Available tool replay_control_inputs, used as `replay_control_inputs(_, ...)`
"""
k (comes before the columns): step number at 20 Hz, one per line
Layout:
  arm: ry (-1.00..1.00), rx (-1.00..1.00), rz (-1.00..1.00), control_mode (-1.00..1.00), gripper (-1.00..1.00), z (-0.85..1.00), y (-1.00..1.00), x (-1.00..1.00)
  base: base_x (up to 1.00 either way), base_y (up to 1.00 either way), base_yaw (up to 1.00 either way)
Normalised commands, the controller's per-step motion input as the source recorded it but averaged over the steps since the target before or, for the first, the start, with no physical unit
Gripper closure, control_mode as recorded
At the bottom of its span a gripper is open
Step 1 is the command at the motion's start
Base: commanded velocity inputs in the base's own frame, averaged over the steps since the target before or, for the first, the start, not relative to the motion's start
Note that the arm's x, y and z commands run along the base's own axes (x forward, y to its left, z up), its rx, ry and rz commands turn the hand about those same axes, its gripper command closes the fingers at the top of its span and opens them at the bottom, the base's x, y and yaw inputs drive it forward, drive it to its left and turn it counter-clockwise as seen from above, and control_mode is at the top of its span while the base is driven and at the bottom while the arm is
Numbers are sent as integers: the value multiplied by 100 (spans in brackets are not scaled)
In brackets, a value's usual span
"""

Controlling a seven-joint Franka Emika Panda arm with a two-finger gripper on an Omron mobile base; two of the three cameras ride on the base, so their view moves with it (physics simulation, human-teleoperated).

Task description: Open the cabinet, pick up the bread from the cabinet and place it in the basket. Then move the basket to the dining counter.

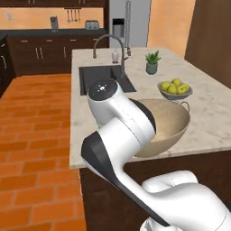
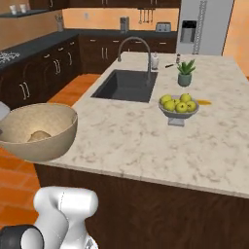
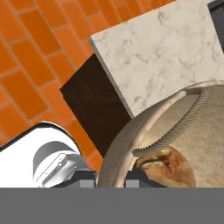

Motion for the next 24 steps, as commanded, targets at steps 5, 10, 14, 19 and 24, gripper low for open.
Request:
replay_control_inputs(5, 0, 0, 0, 100, 100, 0, 0, 0, 12, -99, -32)
replay_control_inputs(10, 0, 0, 0, 100, 100, 0, 0, 0, 36, -83, -26)
replay_control_inputs(14, 0, 0, 0, 100, 100, 0, 0, 0, 49, -65, -3)
replay_control_inputs(19, 0, 0, 0, 100, 100, 0, 0, 0, 43, -55, 1)
replay_control_inputs(24, 1, 14, 8, -100, 100, 0, -51, 67, 8, -12, 1)
